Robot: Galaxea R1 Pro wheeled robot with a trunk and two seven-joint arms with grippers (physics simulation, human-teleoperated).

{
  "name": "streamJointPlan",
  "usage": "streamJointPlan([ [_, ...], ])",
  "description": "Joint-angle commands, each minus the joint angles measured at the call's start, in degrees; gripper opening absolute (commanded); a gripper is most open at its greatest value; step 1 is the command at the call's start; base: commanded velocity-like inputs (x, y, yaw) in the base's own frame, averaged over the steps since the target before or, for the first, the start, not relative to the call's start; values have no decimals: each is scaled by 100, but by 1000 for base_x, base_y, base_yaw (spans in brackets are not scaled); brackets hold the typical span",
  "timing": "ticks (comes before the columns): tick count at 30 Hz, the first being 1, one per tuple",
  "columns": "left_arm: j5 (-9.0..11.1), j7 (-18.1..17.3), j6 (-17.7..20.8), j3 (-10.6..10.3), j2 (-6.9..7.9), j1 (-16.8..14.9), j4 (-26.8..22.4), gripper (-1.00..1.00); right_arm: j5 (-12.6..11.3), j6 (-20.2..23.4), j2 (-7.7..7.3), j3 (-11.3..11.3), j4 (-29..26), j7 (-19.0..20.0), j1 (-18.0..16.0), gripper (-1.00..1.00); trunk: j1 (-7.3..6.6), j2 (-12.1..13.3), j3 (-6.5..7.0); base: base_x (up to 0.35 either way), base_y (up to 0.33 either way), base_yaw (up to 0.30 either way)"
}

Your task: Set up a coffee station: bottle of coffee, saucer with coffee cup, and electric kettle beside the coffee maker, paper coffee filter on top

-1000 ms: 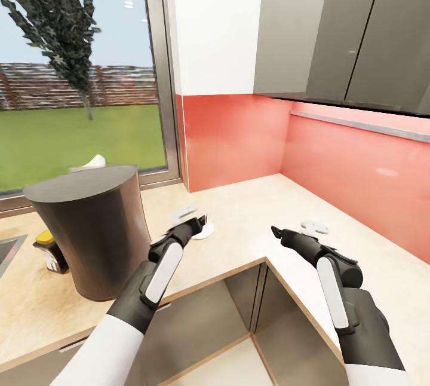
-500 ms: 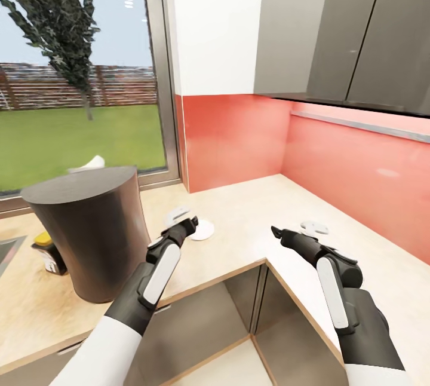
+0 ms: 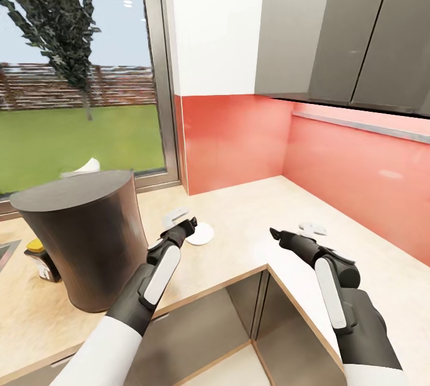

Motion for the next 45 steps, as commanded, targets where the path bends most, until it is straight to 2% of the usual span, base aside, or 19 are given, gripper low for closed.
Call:
streamJointPlan([
  [1, 39, 42, 14, -8, 1, -6, 3, 100, -25, 31, 26, -11, 13, -1, -6, 100, 4, -14, -14, 2, 0, 0],
  [11, 28, 42, 7, 10, 0, -6, 190, 100, -25, 32, 116, -3, 212, -3, -6, 100, 4, -14, -14, 0, 0, 0],
  [17, 31, 42, -55, 38, 6, -6, 428, 100, -25, 32, 331, -7, 287, -7, -6, 100, 4, -14, -14, 0, 0, 0],
  [21, 32, 49, -350, 36, 7, -6, 570, 100, -25, 32, 449, 2, 495, -2, -6, 100, 4, -14, -14, 0, 0, 0],
  [28, 32, 51, -490, 42, 15, -6, 716, 100, -52, 28, 532, 45, 600, 26, -6, 100, 4, -14, -14, 0, 0, 0],
  [30, 32, 51, -496, 43, 16, -6, 725, 100, -150, 30, 538, 48, 637, 72, -6, 100, 4, -14, -14, 0, 0, 0],
  [35, 32, 50, -503, 37, 16, -6, 736, 100, -614, 38, 536, 51, 787, 138, -6, 100, 4, -14, -14, 100, 0, 0],
  [39, 32, 51, -505, 34, 10, -6, 739, 100, -718, 40, 535, 51, 815, 146, -6, 100, 4, -14, -14, 67, 0, 0],
  [45, 32, 51, -511, 28, 7, -6, 748, 100, -742, 40, 535, 51, 876, 148, -6, 100, 4, -14, -14, 12, 0, 0],
])
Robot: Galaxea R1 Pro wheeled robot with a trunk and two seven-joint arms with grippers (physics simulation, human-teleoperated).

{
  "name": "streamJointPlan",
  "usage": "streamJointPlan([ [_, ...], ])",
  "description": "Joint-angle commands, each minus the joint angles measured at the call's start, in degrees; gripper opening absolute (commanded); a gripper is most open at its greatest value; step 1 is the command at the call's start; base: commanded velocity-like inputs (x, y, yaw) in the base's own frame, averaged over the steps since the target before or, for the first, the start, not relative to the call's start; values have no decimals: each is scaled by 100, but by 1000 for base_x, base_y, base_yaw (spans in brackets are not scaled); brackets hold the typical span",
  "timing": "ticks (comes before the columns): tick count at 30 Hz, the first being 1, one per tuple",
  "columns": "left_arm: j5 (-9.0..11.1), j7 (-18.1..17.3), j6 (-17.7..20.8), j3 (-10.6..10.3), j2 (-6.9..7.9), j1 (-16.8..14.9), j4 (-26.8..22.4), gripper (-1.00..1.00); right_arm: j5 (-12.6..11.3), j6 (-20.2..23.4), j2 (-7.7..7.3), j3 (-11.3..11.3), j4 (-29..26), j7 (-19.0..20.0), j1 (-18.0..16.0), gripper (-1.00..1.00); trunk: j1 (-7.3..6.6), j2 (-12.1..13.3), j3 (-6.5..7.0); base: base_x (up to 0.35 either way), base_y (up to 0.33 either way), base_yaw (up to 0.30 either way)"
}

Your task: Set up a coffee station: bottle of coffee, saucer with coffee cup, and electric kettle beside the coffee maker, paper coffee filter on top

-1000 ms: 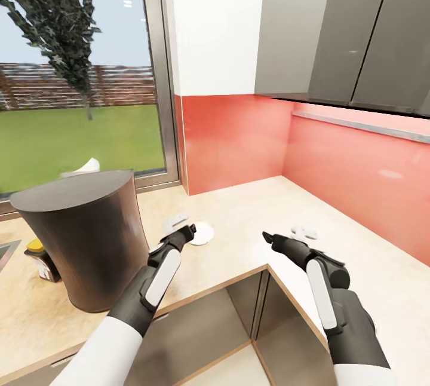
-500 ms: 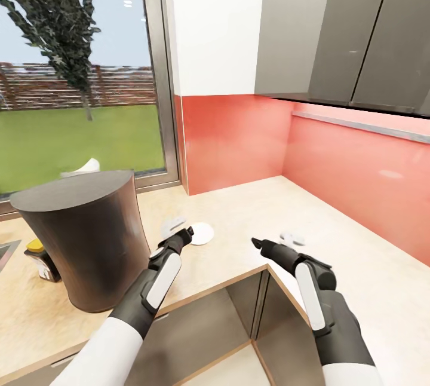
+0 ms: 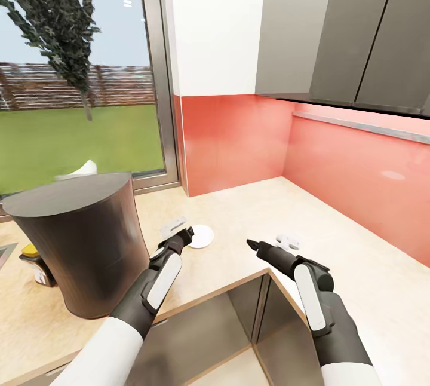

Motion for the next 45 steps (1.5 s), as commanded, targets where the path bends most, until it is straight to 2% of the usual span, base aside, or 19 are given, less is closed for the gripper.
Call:
streamJointPlan([
  [1, 31, 40, 17, -11, 3, -6, -9, 100, -8, 33, 6, -16, 10, 13, -6, 100, 4, -14, -14, 3, 0, 0],
  [21, 39, 40, 19, -3, -5, -6, 20, 100, -11, 33, 6, -21, 137, 13, -6, 100, 4, -14, -14, 62, 35, 0],
  [29, 48, 34, 16, 5, -11, -6, 211, 100, -19, 26, 11, -16, 339, 13, -6, 100, 4, -14, -14, 45, 1, 0],
  [45, 48, 32, 10, 5, -15, -6, 227, 100, -20, 25, 8, -16, 360, 13, -6, 100, 4, -14, -14, 102, -38, 0],
])
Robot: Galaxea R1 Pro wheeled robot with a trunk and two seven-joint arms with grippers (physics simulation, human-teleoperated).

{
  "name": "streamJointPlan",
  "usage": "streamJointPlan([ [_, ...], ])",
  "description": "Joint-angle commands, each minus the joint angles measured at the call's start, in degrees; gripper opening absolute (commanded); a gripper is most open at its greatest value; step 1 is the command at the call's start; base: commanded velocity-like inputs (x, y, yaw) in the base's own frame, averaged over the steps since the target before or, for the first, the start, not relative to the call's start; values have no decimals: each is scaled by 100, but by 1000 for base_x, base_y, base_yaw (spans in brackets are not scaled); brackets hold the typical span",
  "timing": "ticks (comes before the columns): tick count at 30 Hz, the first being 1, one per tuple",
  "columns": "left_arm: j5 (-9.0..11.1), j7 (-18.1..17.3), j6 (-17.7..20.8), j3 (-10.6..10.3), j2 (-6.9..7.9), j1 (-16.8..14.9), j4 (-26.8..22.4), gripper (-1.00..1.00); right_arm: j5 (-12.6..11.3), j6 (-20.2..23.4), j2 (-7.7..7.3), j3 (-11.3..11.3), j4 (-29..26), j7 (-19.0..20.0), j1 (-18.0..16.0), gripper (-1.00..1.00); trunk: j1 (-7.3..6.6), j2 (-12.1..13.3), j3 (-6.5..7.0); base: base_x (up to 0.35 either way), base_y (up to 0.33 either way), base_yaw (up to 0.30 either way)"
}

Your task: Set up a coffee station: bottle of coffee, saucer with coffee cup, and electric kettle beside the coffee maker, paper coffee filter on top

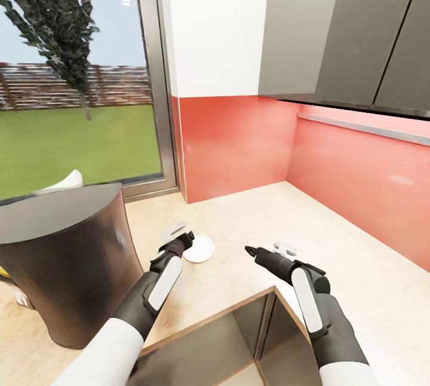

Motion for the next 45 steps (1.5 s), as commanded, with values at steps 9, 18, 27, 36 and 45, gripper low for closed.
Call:
streamJointPlan([
  [9, 31, 46, 14, -11, -1, -5, -5, 100, -6, 33, 8, -17, -5, 12, -6, 100, 4, -14, -14, 3, -2, 0],
  [18, 15, 41, 17, 99, 19, -5, 3, 100, -13, 32, 11, -17, 175, 19, -6, 100, 4, -14, -14, 0, 0, 0],
  [27, 5, 41, 14, 171, 29, -5, 4, 100, -19, 25, 13, -17, 247, 21, -6, 100, 4, -14, -14, 13, 0, 0],
  [36, 8, 41, 13, 165, 16, 0, 12, 100, -17, 25, 13, -17, 249, 21, -6, 100, 4, -14, -14, 119, 0, 0],
  [45, 11, 36, 13, 162, 9, 3, 18, 100, -19, 25, 13, -17, 251, 21, -6, 100, 4, -14, -14, 11, 0, 0],
])
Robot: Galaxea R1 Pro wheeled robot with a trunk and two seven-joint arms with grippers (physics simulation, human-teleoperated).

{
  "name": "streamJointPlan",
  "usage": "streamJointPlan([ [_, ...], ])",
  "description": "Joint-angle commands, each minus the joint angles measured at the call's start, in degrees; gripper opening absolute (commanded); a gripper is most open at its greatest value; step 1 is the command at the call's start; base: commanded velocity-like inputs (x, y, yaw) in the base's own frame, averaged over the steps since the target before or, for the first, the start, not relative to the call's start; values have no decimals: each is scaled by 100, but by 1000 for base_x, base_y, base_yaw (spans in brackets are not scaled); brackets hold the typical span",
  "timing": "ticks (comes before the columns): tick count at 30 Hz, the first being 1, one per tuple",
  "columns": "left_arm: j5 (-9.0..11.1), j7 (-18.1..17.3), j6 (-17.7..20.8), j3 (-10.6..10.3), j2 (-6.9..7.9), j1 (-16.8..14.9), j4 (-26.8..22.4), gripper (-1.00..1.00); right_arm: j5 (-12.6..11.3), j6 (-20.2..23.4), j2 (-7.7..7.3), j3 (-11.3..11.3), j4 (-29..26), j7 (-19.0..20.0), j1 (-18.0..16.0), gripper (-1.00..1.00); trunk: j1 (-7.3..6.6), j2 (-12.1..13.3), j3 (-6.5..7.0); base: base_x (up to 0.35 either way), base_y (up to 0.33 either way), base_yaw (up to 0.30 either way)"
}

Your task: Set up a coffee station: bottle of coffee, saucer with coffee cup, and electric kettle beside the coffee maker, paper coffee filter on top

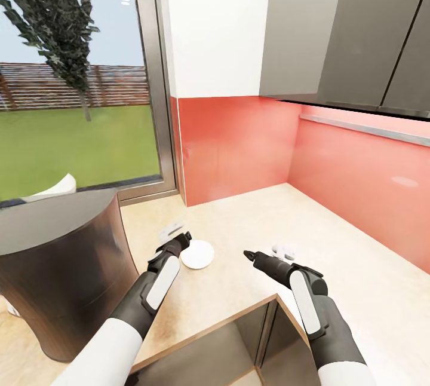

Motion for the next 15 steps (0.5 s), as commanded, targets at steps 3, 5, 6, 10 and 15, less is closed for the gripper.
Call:
streamJointPlan([
  [3, 32, 42, 17, -15, -3, -5, -7, 100, -3, 33, 6, -18, -3, 13, -6, 100, 4, -14, -14, 0, 0, 0],
  [5, 32, 40, 17, -16, -8, -5, -6, 100, -1, 33, 6, -18, -3, 13, -6, 100, 4, -14, -14, 0, 0, 0],
  [6, 33, 43, 17, -17, -10, -5, -6, 100, -1, 33, 6, -18, -5, 13, -6, 100, 4, -14, -14, 0, 0, 0],
  [10, 33, 44, 15, -17, -12, -5, 3, 100, 0, 33, 6, -18, -7, 13, -6, 100, 4, -14, -14, 0, 0, 0],
  [15, 52, 35, 9, -3, -7, -5, 195, 100, 0, 33, 6, -18, -7, 13, -6, 100, 4, -14, -14, 0, 0, 0],
])
